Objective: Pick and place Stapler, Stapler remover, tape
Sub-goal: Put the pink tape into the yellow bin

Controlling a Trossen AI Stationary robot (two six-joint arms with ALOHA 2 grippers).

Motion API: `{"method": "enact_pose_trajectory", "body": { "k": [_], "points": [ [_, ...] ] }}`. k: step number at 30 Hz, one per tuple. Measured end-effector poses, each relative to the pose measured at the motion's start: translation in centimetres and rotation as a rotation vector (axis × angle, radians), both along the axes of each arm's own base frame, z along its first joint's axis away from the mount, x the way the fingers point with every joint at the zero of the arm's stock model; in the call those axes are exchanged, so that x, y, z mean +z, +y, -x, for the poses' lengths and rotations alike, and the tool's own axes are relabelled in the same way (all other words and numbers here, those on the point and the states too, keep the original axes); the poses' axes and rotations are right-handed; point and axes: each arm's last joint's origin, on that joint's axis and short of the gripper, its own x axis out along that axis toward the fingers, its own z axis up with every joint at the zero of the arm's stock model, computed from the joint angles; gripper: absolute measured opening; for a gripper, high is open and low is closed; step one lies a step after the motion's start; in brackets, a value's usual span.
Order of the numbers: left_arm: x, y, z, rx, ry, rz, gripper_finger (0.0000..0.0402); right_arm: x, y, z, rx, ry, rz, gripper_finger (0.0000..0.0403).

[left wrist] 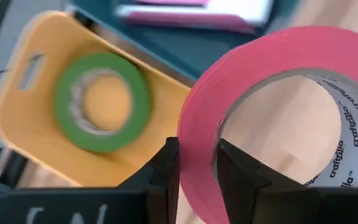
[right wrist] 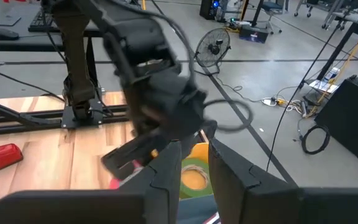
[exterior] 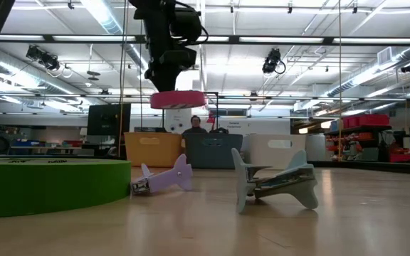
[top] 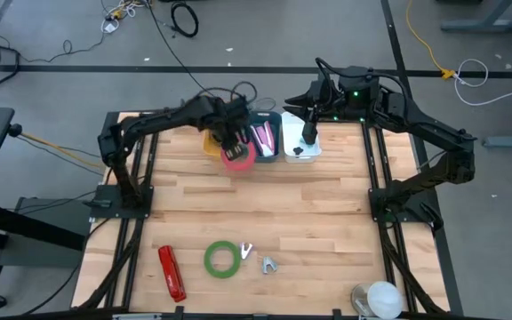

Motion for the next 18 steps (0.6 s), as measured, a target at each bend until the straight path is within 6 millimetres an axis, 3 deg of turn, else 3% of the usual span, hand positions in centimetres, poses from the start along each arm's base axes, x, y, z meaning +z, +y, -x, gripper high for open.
{"method": "enact_pose_trajectory", "body": {
  "k": [8,18],
  "points": [
    [0.2,3.7,2.0,0.081,0.019,-0.031,0.0094,0.0,0.0,0.0,0.0,0.0,0.0,0.0081],
    [0.3,6.4,3.7,0.104,0.024,-0.045,0.0094,0.0,0.0,0.0,0.001,-0.001,0.005,0.0081]
  ]
}}
